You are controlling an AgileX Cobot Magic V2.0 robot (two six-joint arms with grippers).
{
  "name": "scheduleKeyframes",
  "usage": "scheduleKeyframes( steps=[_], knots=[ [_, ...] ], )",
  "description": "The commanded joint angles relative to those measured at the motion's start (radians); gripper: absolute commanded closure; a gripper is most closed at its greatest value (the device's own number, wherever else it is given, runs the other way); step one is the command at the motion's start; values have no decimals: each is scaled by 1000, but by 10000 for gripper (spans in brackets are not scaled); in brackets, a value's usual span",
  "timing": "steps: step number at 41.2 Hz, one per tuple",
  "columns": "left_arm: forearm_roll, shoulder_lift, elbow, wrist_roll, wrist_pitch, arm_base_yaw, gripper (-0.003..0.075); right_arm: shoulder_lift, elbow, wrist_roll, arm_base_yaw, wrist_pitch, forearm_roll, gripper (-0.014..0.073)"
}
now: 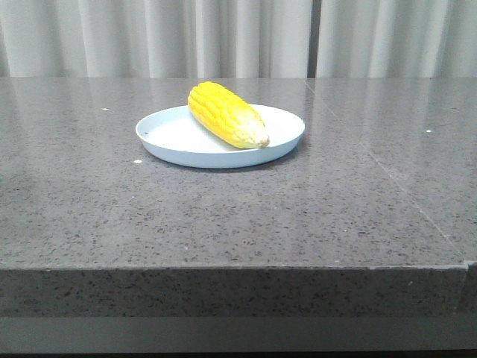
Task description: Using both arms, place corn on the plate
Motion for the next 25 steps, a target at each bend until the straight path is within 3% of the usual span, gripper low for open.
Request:
scheduleKeyframes(
  steps=[1, 25],
  knots=[
    [-6, -89, 67, -11, -177, 29, 741, 3, -25, -3, -2, -62, -8, 664],
    [-9, -586, 621, -11, -551, 151, 741, 3, -25, -3, -2, -62, -8, 664]
  ],
)
